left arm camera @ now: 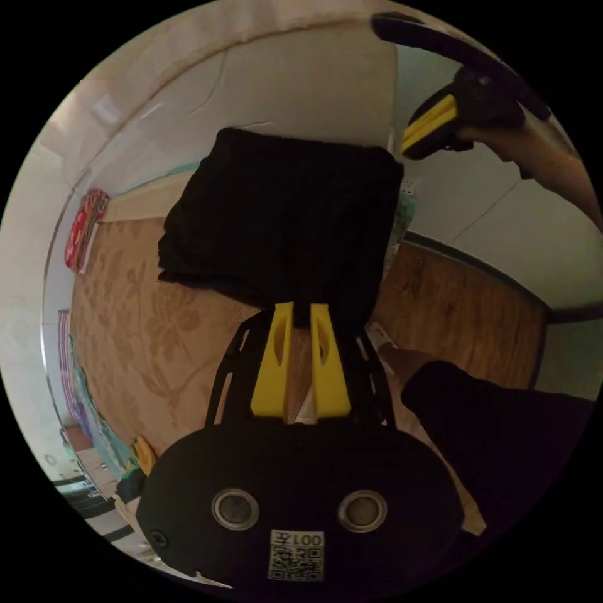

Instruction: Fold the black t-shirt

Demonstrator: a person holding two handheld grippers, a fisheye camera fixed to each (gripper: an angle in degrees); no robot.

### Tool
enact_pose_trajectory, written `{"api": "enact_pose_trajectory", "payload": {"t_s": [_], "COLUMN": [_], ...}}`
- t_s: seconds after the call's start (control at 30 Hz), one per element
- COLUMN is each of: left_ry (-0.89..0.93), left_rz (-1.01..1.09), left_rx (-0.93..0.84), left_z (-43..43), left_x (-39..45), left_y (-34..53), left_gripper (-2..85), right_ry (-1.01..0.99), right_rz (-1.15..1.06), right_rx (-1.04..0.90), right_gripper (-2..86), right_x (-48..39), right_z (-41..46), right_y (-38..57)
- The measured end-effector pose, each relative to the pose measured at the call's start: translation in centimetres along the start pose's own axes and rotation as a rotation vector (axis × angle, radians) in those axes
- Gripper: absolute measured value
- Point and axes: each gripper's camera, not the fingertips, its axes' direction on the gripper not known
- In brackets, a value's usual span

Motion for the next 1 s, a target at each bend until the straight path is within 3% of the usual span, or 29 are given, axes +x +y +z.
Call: {"api": "enact_pose_trajectory", "payload": {"t_s": [0.07,0.13,0.33,0.47,0.57,0.77,0.87,1.0], "left_ry": [0.015,-0.006,-0.025,0.022,0.097,0.110,0.160,0.091], "left_rz": [-0.064,-0.113,-0.301,-0.382,-0.428,-0.623,-0.649,-0.633], "left_rx": [0.011,0.042,0.226,0.090,0.101,0.170,0.087,0.040], "left_z": [-1.6,-2.7,-3.2,-0.5,-1.1,-7.4,-8.3,-12.2], "left_x": [-2.6,-4.9,-14.4,-19.7,-22.0,-26.9,-28.6,-30.5], "left_y": [1.9,2.5,1.3,2.4,4.9,10.6,13.7,18.8], "left_gripper": [2.2,0.9,-0.8,-0.9,-0.9,-1.0,-1.0,-1.0], "right_ry": [0.156,0.173,-0.304,-0.424,-0.299,-0.387,-0.377,-0.178], "right_rz": [-0.033,-0.048,-0.085,-0.237,-0.286,-0.182,-0.277,-0.412], "right_rx": [-0.006,0.047,0.285,0.279,0.250,0.274,0.203,0.232], "right_gripper": [0.7,0.5,0.4,0.4,0.4,0.1,0.0,0.0], "right_x": [-1.0,-1.9,-6.2,-13.0,-16.9,-17.8,-20.3,-24.7], "right_z": [-1.7,-3.9,-8.9,-10.0,-9.3,-15.2,-17.0,-21.6], "right_y": [0.2,0.0,-4.4,-5.0,-3.9,-5.3,-5.7,-6.6]}}
